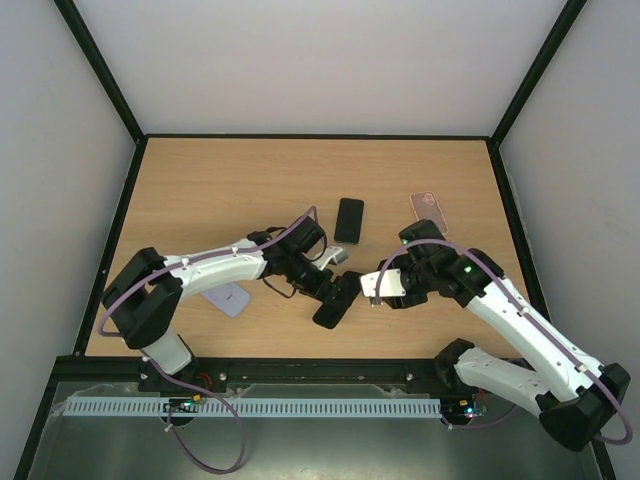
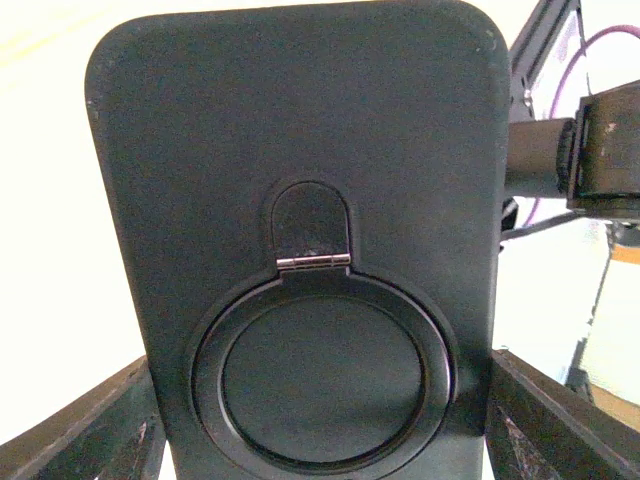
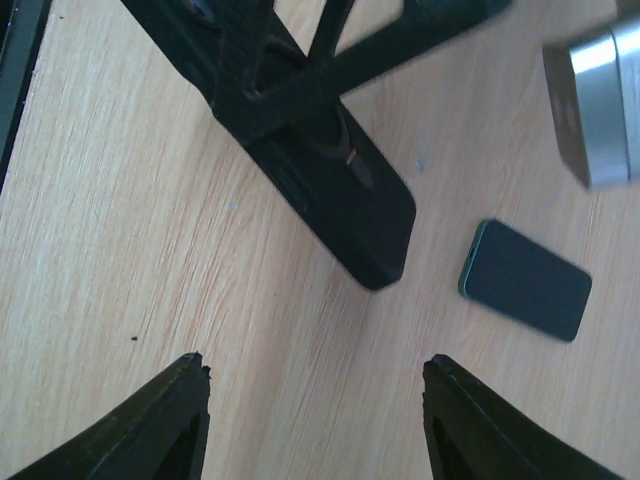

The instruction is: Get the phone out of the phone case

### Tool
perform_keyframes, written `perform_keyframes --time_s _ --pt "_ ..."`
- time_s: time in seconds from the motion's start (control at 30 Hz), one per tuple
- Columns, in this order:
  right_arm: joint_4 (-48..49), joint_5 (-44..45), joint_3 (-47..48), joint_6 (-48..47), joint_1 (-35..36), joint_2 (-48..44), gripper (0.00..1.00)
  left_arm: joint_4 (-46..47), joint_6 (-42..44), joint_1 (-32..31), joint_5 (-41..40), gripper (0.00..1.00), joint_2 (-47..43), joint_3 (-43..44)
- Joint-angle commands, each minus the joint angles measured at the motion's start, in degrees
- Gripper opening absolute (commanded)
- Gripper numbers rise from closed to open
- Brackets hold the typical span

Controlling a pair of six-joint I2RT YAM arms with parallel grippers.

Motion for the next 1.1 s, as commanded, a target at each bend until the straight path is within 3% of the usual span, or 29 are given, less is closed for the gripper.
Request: perform_keyframes --time_s 0.0,0.3,0.7,0.87,0.93,0.97,1.07 --pt "3.88 9.68 -1.36 1.71 8.0 0.65 0.56 -0.77 2.35 0.0 8.62 0.4 1.86 1.61" --pt "5.94 16.39 -3.48 0.73 17.62 3.87 0.48 -3.38 4.75 -0.2 15.35 0.38 3.66 3.97" --pt "7.52 17.97 -5.18 1.4 20.24 5.13 0.36 -6.36 9.06 -1.25 19.04 0.35 4.49 6.15" --pt "6.9 18.3 -4.6 2.01 20.71 5.4 0.15 -7.66 11.04 -1.2 21.1 0.35 4.96 7.29" --pt "6.6 18.99 -3.7 2.66 20.73 5.24 0.03 -8.75 11.88 -0.91 19.18 0.47 5.28 8.0" --pt "6.35 19.42 -3.31 2.93 20.72 5.0 0.02 -8.58 11.77 -0.6 18.05 0.54 5.19 7.99" --pt "5.85 20.53 -2.72 4.41 20.72 3.92 0.02 -5.47 9.52 0.97 14.02 0.9 3.34 6.84"
